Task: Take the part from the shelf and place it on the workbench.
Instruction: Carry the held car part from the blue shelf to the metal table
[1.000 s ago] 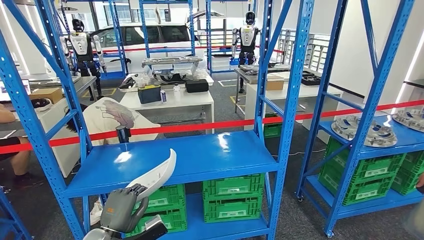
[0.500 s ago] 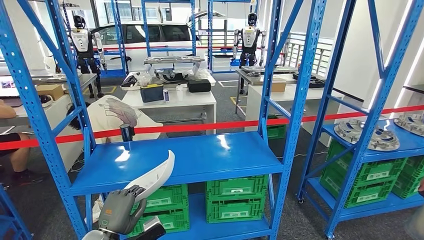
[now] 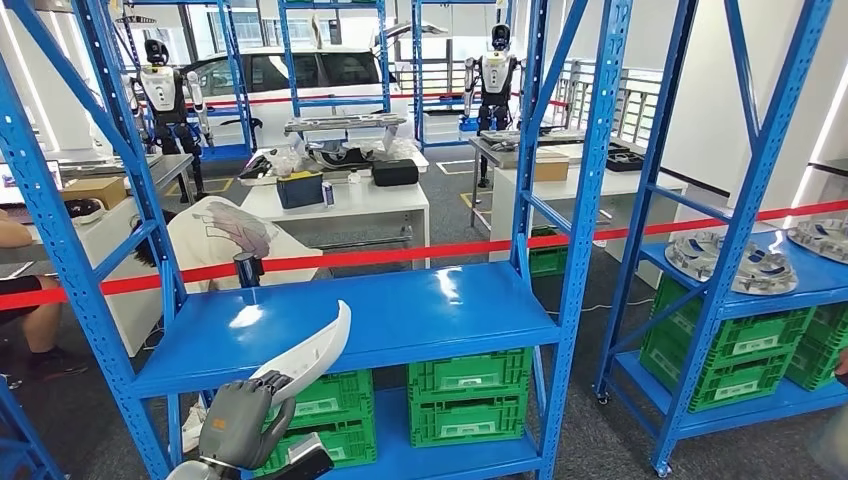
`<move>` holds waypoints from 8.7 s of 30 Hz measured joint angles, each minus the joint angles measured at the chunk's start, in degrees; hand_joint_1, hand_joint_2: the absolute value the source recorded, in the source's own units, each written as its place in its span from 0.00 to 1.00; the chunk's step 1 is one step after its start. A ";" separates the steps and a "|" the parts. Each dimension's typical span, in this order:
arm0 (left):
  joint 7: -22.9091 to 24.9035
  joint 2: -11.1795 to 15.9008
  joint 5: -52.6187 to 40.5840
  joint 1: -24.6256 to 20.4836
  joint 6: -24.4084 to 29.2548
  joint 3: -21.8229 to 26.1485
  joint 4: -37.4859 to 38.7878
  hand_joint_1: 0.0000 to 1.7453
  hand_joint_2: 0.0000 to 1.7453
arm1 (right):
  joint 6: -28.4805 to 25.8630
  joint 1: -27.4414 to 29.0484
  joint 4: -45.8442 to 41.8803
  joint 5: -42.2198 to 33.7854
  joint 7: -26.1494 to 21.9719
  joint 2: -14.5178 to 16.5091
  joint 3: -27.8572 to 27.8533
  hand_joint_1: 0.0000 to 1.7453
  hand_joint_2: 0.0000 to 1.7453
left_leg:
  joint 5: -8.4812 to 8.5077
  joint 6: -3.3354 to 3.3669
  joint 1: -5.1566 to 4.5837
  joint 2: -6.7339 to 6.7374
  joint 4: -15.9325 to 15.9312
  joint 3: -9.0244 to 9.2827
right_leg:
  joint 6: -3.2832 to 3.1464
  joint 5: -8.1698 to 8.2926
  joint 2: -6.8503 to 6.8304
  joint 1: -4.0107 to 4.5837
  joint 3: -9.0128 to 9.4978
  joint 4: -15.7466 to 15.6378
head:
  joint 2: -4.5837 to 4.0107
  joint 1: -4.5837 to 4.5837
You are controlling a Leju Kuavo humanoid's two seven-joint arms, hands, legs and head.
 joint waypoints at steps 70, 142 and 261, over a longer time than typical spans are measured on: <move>0.02 0.09 0.00 0.17 0.00 -0.02 0.11 1.00 1.00 | -0.05 0.02 0.01 0.00 0.01 0.00 -0.02 0.00 0.00 | 1.03 -0.13 0.11 0.01 3.07 -1.31 | -0.60 -0.35 0.13 0.16 0.44 0.01 | 0.00 -0.03; 0.02 -0.02 0.00 -0.03 0.00 -0.02 -0.03 1.00 1.00 | 0.06 0.04 0.01 0.00 0.02 0.02 -0.02 0.00 0.00 | 2.09 2.45 -0.03 0.26 -3.09 1.38 | 1.73 -7.18 0.06 0.14 -6.84 14.73 | 0.00 0.10; -5.79 2.40 7.10 3.03 -0.25 0.98 7.59 1.00 1.00 | 1.11 0.47 -0.13 6.08 -0.42 -4.79 -2.38 0.00 0.00 | 3.22 1.92 -0.30 1.49 -1.68 -0.96 | 1.39 -4.12 -4.53 0.09 1.94 2.19 | 0.00 0.13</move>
